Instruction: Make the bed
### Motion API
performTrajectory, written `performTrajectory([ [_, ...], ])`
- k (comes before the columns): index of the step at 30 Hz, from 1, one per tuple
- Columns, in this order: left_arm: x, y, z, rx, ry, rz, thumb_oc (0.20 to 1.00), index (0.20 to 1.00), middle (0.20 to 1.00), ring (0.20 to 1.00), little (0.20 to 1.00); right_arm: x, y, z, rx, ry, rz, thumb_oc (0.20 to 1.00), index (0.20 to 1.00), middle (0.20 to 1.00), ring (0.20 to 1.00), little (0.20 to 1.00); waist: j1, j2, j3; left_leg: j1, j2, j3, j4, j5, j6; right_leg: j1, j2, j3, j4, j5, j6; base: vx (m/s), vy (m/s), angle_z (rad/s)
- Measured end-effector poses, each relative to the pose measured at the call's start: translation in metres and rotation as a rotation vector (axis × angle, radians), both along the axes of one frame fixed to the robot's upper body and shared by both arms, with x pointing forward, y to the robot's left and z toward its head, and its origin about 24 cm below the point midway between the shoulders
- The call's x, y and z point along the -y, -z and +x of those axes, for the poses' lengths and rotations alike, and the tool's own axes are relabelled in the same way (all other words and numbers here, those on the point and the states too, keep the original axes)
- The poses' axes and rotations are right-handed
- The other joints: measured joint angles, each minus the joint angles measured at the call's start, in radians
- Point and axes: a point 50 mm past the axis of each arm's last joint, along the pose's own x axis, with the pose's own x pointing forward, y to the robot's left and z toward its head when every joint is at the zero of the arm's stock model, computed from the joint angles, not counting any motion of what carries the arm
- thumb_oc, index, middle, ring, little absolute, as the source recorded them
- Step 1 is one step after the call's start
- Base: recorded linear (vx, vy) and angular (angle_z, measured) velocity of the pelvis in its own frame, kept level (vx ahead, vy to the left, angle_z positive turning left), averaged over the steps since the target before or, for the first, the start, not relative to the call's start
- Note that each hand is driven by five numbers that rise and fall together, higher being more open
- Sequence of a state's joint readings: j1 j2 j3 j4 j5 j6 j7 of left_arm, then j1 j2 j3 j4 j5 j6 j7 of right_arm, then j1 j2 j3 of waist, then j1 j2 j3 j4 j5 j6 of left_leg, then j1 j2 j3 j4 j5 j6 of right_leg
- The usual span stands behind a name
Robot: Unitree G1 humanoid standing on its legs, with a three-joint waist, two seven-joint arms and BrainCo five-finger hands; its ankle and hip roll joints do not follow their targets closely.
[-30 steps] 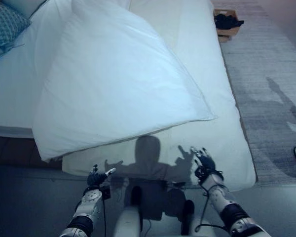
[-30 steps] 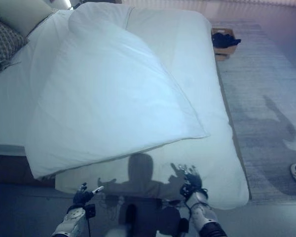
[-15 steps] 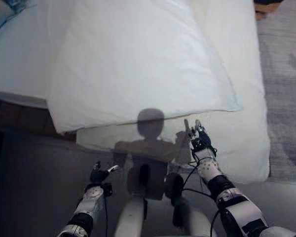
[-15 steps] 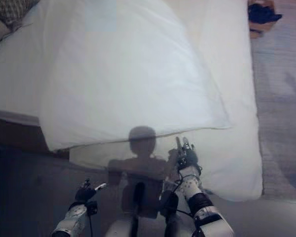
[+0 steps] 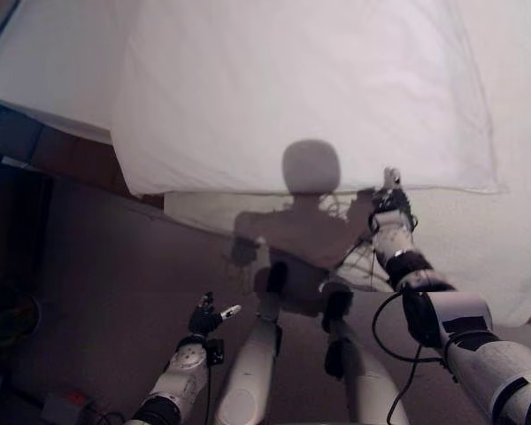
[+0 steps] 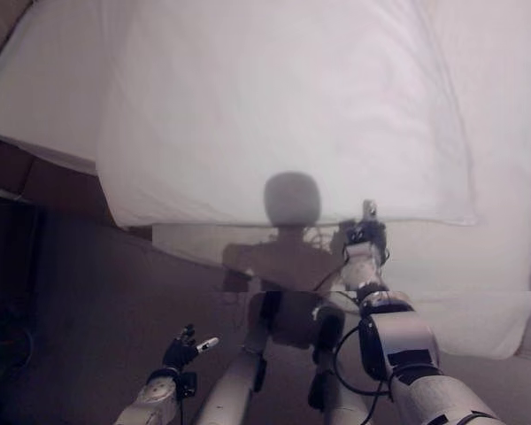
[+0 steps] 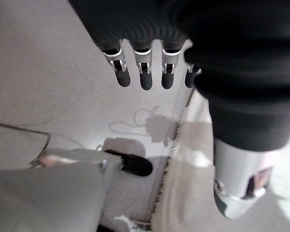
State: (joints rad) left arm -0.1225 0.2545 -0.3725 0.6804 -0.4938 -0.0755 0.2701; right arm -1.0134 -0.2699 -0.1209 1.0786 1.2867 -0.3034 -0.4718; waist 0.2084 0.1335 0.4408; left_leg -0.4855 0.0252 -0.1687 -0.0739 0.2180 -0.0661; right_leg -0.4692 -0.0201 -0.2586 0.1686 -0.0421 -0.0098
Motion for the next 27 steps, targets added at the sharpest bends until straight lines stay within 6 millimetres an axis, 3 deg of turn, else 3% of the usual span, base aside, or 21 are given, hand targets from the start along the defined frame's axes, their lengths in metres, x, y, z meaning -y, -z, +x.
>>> performTrajectory([
  [4,0.0,-0.005,0.001,0.027,0.005,-0.006,1.0,1.0,1.0,1.0,1.0,0.002,-0.008,0.001,0.018,0.021,0.007,1.0,1.0,1.0,1.0,1.0,0.0,0.005,0.002,-0.014,-0.015,-0.003,0.001,0.001,-0.003,-0.08,-0.03,0.001,0.15,-0.084,0.0,0.04,-0.016,0.09],
  [9,0.002,-0.006,0.003,0.038,0.012,-0.009,1.0,1.0,1.0,1.0,1.0,0.008,-0.021,0.003,0.065,0.053,0.013,1.0,1.0,1.0,1.0,1.0,0.0,0.011,0.005,-0.067,-0.015,-0.005,-0.003,0.01,-0.026,-0.174,-0.039,0.001,0.241,-0.113,-0.025,0.04,-0.012,0.02],
  [14,0.012,-0.005,0.001,0.035,0.057,-0.017,1.0,1.0,1.0,1.0,1.0,0.029,-0.065,0.006,0.135,0.099,-0.055,1.0,1.0,1.0,1.0,1.0,0.001,0.051,0.024,-0.097,-0.011,-0.007,-0.001,0.022,-0.036,-0.226,-0.043,-0.005,0.288,-0.12,-0.047,0.03,-0.008,-0.01],
  [15,0.014,-0.007,0.001,0.046,0.063,-0.024,1.0,1.0,1.0,1.0,1.0,0.032,-0.071,0.007,0.124,0.11,-0.073,0.454,0.454,0.454,0.454,0.454,0.001,0.051,0.024,-0.106,-0.01,-0.008,0.002,0.025,-0.035,-0.235,-0.043,-0.012,0.292,-0.121,-0.048,0.02,-0.035,0.03],
  [16,0.018,-0.01,0.002,0.06,0.076,-0.03,1.0,1.0,1.0,1.0,1.0,0.037,-0.076,0.006,0.119,0.123,-0.087,0.2,0.2,0.2,0.2,0.2,0.001,0.052,0.024,-0.111,-0.01,-0.011,0.001,0.035,-0.035,-0.24,-0.045,-0.015,0.296,-0.122,-0.05,0.02,-0.029,0.12],
  [20,0.035,-0.028,0.01,0.149,0.141,-0.069,1.0,1.0,1.0,1.0,1.0,0.058,-0.089,0.0,0.061,0.165,-0.248,0.2,0.2,0.2,0.2,0.2,0.002,0.053,0.025,-0.125,-0.016,-0.036,0.0,0.047,-0.04,-0.256,-0.055,-0.025,0.327,-0.139,-0.054,0.02,-0.015,0.2],
  [27,0.041,-0.056,0.019,0.27,0.194,-0.138,1.0,1.0,1.0,1.0,1.0,0.062,-0.116,-0.001,0.07,0.166,-0.451,0.2,0.2,0.2,0.2,0.2,0.002,0.053,0.025,-0.119,-0.019,-0.04,0.0,0.049,-0.041,-0.253,-0.058,-0.026,0.336,-0.141,-0.054,0.0,0.0,0.02],
])
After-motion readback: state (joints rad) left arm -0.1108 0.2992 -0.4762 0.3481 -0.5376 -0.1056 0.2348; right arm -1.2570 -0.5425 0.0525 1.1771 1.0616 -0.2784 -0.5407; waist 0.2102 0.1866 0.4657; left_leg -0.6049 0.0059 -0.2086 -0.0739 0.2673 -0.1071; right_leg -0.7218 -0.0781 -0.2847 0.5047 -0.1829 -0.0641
